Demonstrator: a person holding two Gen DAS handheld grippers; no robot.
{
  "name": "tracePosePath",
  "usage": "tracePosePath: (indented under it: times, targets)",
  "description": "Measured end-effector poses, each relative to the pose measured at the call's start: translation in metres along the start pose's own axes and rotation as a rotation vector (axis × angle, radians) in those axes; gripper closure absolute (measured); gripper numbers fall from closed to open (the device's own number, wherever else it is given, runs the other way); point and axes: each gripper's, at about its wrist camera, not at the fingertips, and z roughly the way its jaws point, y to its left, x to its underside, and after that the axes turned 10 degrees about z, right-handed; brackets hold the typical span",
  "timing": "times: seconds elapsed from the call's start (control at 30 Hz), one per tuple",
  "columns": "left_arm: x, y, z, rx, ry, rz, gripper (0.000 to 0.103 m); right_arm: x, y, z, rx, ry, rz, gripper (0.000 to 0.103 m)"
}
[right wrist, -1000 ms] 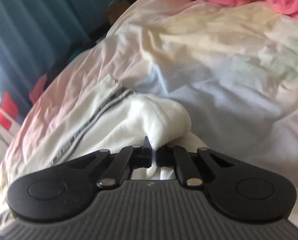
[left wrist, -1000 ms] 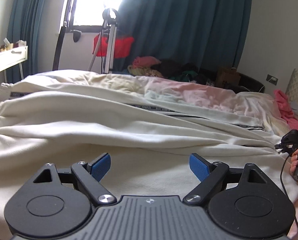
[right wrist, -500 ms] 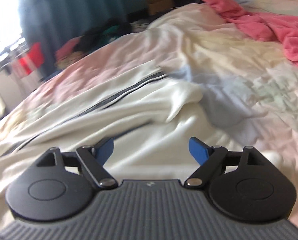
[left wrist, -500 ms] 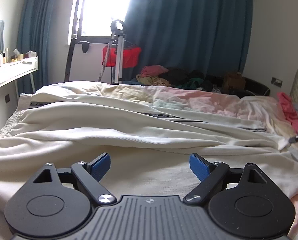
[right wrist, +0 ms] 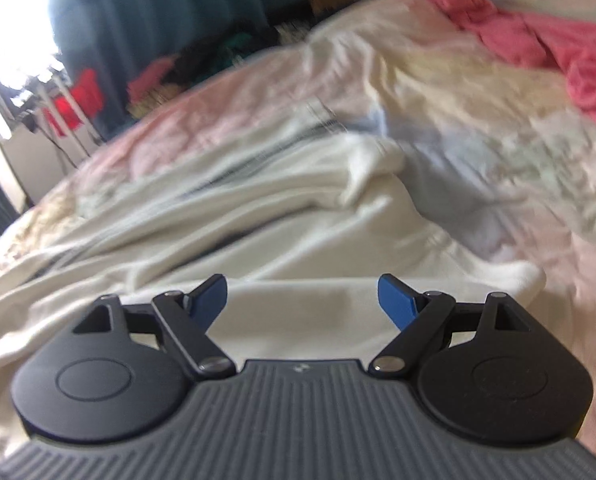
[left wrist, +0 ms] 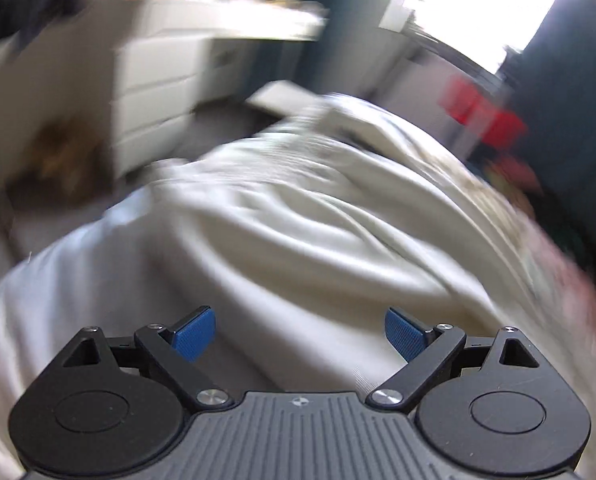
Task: Fold clothes
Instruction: 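Grasp the elastic waistband with the left gripper while the right gripper grasps a ribbed cuff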
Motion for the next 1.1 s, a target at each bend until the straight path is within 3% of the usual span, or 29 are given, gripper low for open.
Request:
tracePosePath:
  times: [0.13,0.27,0.4,0.57,0.7,0.83,0.97,1.0,1.1]
  targets:
    - [-0.018,0.054,0.017,-0.005,0.055,-0.280,0.010,-0.005,-0.021,0.006,0.024,0.010,0.106,0.019]
    - [-0.016,0.081,0.035,0.065,0.093,-0.426,0.010,-0.012,-0.059,-0.014,0.004,-0.051,0.334,0.019]
    - [-0.018,0.077,0.035,0.085,0.064,-0.376,0.004,-0.012,-0.097,-0.027,0.078,-0.098,0.545,0.019]
    - [-0.019,0.077,0.040,0.109,0.043,-0.385,0.005,0.002,-0.130,-0.023,0.155,-0.033,0.702,0.019]
    - [-0.022,0.082,0.045,0.140,0.016,-0.408,0.007,0.007,-0.137,-0.014,0.168,-0.006,0.753,0.019]
    - [-0.026,0.086,0.048,0.173,-0.018,-0.421,0.014,0.010,-0.132,0.009,0.123,0.070,0.767,0.018]
    - [-0.026,0.089,0.045,0.238,-0.050,-0.448,0.022,0.006,-0.141,0.028,0.130,0.042,0.812,0.018]
    - [-0.025,0.089,0.046,0.254,-0.050,-0.454,0.022,0.004,-0.143,0.031,0.139,0.030,0.811,0.021]
    - [-0.022,0.092,0.051,0.299,-0.031,-0.492,0.025,-0.002,-0.143,0.032,0.169,-0.006,0.766,0.050]
